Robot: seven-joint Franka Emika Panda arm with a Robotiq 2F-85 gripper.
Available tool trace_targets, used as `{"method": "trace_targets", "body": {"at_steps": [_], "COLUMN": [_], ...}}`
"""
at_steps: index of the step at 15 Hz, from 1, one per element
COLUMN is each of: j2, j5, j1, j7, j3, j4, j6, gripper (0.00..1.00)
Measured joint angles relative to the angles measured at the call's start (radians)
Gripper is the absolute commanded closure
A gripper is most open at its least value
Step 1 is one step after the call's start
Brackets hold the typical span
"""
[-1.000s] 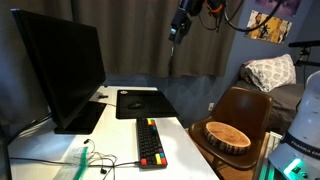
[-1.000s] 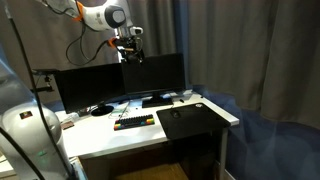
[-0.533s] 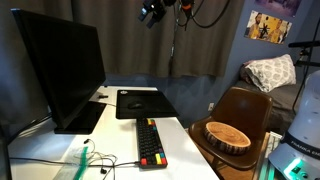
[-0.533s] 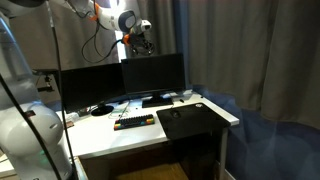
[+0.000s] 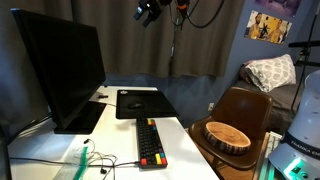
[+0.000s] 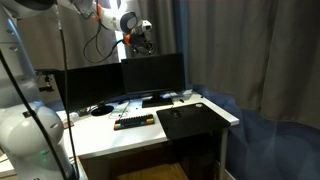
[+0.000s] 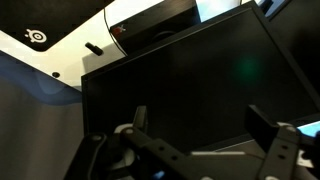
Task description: Push the desktop monitor down in order to slightly adjust its height down
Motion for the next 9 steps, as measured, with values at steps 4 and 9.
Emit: {"method": "trace_targets", "body": {"at_steps": [4,9], "j2": [0.006,0.098], "j5": [-0.006,-0.074], "j1": [0.0,0.019], "j7": [-0.007,-0.021], "j3": [0.004,0.05], "j4": [0.004,0.143], "j6": [0.013,0.018], "gripper": [0.0,0.0]}}
